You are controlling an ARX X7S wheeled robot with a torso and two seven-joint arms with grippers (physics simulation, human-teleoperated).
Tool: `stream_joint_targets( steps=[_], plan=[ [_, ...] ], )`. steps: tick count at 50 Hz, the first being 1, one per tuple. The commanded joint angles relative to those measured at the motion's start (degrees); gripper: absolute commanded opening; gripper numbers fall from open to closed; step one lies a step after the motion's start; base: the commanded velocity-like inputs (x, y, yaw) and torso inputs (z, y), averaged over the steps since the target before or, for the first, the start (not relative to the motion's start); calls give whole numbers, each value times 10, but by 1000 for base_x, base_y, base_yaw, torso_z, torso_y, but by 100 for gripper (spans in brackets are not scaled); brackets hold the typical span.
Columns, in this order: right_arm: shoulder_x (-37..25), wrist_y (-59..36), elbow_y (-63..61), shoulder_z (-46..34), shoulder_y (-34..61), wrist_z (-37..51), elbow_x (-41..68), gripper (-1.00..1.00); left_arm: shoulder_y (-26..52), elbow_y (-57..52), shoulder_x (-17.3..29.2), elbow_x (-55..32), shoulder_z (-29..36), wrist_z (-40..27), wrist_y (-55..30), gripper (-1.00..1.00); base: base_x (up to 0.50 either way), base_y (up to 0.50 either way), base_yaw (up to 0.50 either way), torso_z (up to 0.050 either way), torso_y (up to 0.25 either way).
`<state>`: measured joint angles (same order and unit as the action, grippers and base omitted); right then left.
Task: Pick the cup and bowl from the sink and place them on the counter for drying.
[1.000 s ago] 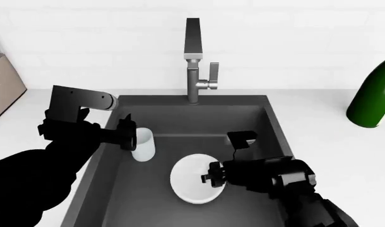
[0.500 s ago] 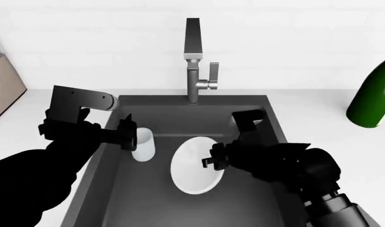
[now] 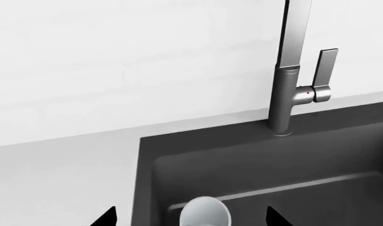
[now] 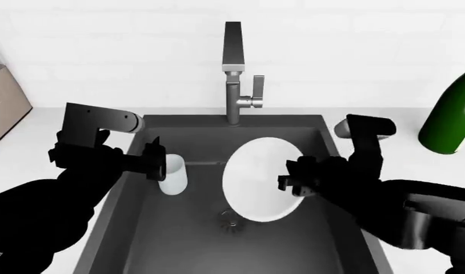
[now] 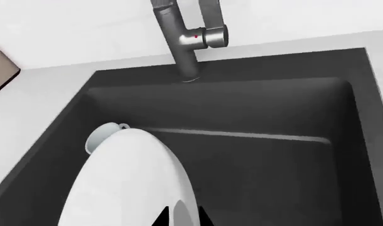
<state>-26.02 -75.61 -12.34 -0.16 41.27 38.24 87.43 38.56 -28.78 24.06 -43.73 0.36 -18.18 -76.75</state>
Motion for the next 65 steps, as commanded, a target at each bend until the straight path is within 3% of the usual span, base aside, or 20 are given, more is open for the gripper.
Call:
stream_joint_targets(
  steps=[1, 21, 36, 40, 44, 52, 65],
  plan=[
    [-52, 21, -138, 152, -124, 178, 197, -100, -4, 13, 9, 7, 6, 6, 21, 100, 0, 0, 0, 0, 0],
    [-119, 115, -251, 366, -284, 292, 278, -100, -29, 21, 18, 5, 2, 15, 45, 100, 0, 0, 0, 0, 0],
    [-85, 130, -256, 606, -394, 273, 226, -100, -18, 21, 14, 6, 15, 6, 42, 100, 0, 0, 0, 0, 0],
    [-61, 123, -246, 666, -404, 228, 135, -100, -20, 25, 9, 9, 21, 3, 49, 100, 0, 0, 0, 0, 0],
    [-42, 127, -239, 683, -404, 173, 52, -100, -19, 28, 8, 12, 27, 2, 51, 100, 0, 0, 0, 0, 0],
    [8, 151, -196, 681, -398, 136, -6, -100, -20, 28, 11, 10, 27, 1, 50, 100, 0, 0, 0, 0, 0],
    [25, 175, -190, 657, -434, 79, -140, -100, -27, 22, 15, 2, 20, -1, 50, 100, 0, 0, 0, 0, 0]
  ],
)
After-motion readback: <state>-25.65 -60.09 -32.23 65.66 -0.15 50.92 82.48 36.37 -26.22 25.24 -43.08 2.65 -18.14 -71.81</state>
